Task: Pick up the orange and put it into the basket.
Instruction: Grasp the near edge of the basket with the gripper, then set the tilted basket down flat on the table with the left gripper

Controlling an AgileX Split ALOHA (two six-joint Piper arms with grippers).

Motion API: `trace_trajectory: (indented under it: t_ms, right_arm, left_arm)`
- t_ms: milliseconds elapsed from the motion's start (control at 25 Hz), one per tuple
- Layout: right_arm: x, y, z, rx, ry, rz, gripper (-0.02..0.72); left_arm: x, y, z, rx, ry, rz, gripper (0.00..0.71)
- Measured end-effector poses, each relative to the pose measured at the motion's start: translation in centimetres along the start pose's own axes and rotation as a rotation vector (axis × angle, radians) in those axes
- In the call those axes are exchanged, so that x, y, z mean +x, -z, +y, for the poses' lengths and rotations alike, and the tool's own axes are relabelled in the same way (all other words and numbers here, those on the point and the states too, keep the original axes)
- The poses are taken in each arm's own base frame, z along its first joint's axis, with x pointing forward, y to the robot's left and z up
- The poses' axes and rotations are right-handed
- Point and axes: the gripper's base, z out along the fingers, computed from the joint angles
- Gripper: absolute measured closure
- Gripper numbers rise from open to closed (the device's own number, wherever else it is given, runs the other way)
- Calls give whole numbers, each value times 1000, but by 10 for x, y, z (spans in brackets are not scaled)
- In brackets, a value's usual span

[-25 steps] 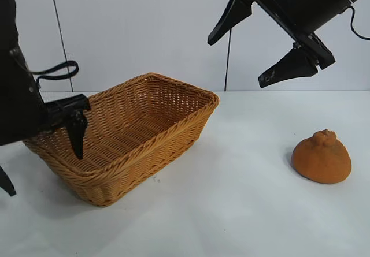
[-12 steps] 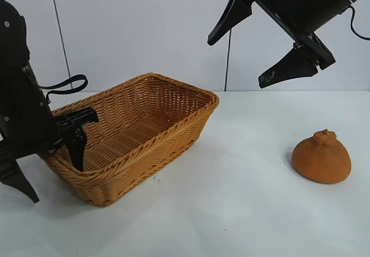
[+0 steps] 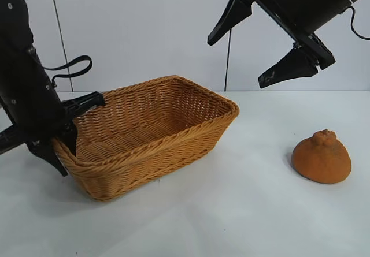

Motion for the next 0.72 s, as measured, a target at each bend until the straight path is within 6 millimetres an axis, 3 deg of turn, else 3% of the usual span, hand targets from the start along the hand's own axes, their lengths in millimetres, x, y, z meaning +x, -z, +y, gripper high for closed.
trace_trajectory:
  t_ms: [320, 520, 720]
  right_arm:
    - [0, 0, 0, 0, 0, 0, 10]
    - [0, 0, 0, 0, 0, 0, 10]
    - [0, 0, 0, 0, 0, 1, 10]
  left_arm:
    - [-49, 39, -4, 86, -151, -30, 623]
    - [-53, 49, -8, 82, -264, -22, 623]
    - [-54, 43, -9, 55, -309, 23, 623]
